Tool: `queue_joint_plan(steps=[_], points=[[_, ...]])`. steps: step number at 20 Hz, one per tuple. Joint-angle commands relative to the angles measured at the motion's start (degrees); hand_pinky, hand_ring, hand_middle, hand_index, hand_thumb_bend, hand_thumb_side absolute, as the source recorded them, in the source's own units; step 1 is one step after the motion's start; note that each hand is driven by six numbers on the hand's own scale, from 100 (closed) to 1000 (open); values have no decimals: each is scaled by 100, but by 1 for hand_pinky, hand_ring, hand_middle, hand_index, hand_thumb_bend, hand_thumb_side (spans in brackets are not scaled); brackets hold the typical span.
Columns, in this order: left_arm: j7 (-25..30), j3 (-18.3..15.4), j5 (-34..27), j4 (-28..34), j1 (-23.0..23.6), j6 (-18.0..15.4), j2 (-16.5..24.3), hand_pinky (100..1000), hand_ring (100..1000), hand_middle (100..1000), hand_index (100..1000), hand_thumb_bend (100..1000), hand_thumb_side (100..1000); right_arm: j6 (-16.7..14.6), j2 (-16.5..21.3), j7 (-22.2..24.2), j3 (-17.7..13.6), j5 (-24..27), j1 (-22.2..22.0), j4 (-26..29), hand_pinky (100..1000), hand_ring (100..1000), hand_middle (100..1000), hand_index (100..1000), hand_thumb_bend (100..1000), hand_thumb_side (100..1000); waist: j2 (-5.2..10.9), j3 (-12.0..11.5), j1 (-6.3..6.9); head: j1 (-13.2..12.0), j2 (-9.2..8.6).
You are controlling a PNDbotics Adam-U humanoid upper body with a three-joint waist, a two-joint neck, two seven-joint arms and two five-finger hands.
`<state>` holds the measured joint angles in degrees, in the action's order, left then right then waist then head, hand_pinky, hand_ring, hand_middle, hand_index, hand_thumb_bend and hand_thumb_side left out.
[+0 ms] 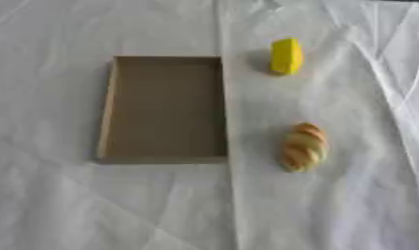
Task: Pick up objects on the table and place them in the box.
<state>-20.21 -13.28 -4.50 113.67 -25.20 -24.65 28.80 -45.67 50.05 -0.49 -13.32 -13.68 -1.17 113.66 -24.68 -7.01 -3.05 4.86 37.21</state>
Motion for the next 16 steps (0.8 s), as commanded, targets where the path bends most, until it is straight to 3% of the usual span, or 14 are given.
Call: queue_joint_plan(steps=[1,5,9,12,16], points=[[24,-36,13,92,-32,-7,218,870,956,810,874,100,579,-119,674,-411,12,-1221,-185,93,840,789,820,857,100,100,110,8,0,-17,-11],[40,-22,8,92,-36,-4,226,870,957,811,874,100,579,-67,1030,-944,262,-2633,-403,93,833,805,835,867,100,131,103,-22,-19,-4,-25],[74,5,-4,92,-44,8,219,870,958,811,874,100,583,76,1243,-1286,544,-3533,-423,93,835,812,843,876,100,181,101,-52,-32,18,-26],[106,30,-22,92,-56,14,215,870,959,811,874,100,586,185,1378,-1438,703,-3743,-309,93,837,813,844,879,100,173,104,-73,-38,37,-20],[160,67,-49,92,-66,26,207,871,959,812,874,100,587,242,1556,-1454,861,-3659,-34,93,837,815,846,883,100,162,111,-99,-45,67,-8]])
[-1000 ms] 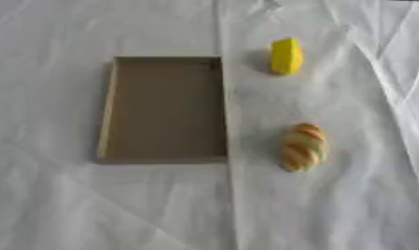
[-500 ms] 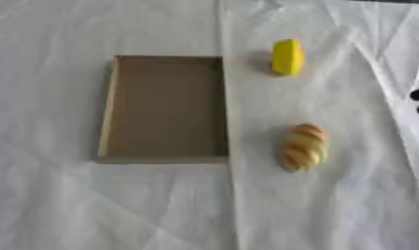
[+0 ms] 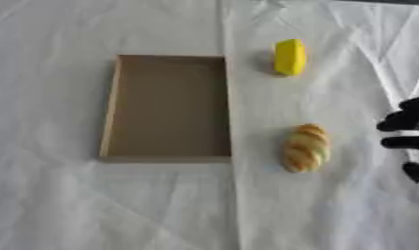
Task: Pick up objects on the table and place them in the box.
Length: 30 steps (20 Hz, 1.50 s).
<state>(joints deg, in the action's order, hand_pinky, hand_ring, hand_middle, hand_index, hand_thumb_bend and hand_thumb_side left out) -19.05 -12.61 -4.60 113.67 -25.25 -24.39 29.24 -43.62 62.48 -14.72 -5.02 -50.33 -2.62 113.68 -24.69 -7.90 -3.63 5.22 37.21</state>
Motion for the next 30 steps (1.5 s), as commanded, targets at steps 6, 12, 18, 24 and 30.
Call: queue_joint_plan(steps=[6,12,18,24,30], points=[[87,31,-86,92,-87,28,141,871,960,812,873,100,591,-14,616,649,437,455,535,92,889,848,863,914,171,100,147,-80,-15,115,33],[146,66,-144,92,-115,52,113,871,961,812,873,100,595,-53,832,1953,842,1419,1104,92,942,876,862,922,344,100,179,-157,-54,206,74],[201,95,-192,92,-141,86,87,872,963,812,872,100,601,50,864,2887,1069,2049,1579,92,955,882,866,940,392,100,200,-227,-86,267,132],[256,117,-233,92,-162,117,53,872,964,811,868,100,607,258,807,3248,1272,2367,1980,54,958,878,865,951,340,121,210,-287,-99,338,161],[296,127,-250,92,-172,136,28,873,966,812,865,100,612,376,664,3467,1393,2781,2240,0,961,869,857,950,234,116,204,-314,-104,371,193]])
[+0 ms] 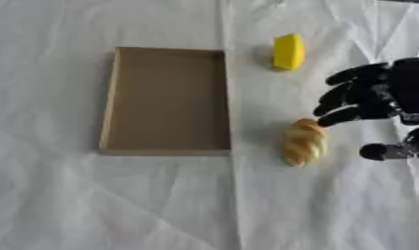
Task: Pick up objects on the table and place them in the box.
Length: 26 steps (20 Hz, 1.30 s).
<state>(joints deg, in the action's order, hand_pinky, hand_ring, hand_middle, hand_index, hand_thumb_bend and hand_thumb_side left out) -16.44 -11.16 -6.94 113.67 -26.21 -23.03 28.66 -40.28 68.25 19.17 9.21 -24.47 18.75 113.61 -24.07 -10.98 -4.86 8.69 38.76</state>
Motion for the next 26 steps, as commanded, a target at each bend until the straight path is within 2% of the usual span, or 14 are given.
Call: queue_joint_plan(steps=[1,7,11,16,26], points=[[43,-16,-17,92,-77,4,82,873,966,811,865,100,613,58,66,117,-16,261,145,6,962,868,856,950,221,117,142,-8,19,28,42],[81,2,-37,92,-101,19,56,873,966,809,862,100,623,111,-99,515,193,568,433,-147,972,866,852,954,155,137,144,-54,25,83,68],[91,5,-51,92,-109,23,43,873,966,809,861,100,617,103,-206,797,327,697,571,-314,979,867,852,956,112,195,147,-86,26,108,98],[106,8,-66,92,-114,34,23,874,967,808,861,100,621,48,-309,1088,461,724,664,-581,985,870,853,959,120,218,150,-108,19,114,134],[145,13,-77,92,-109,62,-24,874,971,806,861,100,634,-86,-601,1371,687,608,965,-1264,992,871,855,965,122,244,114,-168,5,128,178]])
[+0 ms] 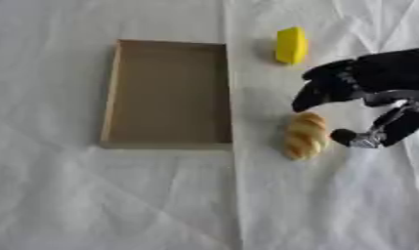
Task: Pick up objects on the table and place them in the box.
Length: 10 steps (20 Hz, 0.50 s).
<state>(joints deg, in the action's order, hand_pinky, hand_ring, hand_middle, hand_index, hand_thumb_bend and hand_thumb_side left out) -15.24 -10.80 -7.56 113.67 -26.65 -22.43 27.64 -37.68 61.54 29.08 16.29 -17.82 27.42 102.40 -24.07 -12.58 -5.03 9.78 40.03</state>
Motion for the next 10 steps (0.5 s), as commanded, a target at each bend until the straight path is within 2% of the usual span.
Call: queue_joint_plan(steps=[1,4,10], points=[[29,-24,-14,92,-62,2,75,874,971,806,861,100,635,-365,42,408,-7,-81,120,-221,992,872,855,966,127,242,110,-13,23,19,58],[36,-30,-13,92,-52,6,67,875,971,805,861,100,637,-445,-15,517,28,-151,146,-417,998,874,856,975,181,181,98,-25,22,14,82],[58,-27,-16,92,-59,21,43,876,972,805,862,100,641,-604,-111,733,87,-195,219,-576,997,876,861,979,221,152,79,-39,21,16,122]])
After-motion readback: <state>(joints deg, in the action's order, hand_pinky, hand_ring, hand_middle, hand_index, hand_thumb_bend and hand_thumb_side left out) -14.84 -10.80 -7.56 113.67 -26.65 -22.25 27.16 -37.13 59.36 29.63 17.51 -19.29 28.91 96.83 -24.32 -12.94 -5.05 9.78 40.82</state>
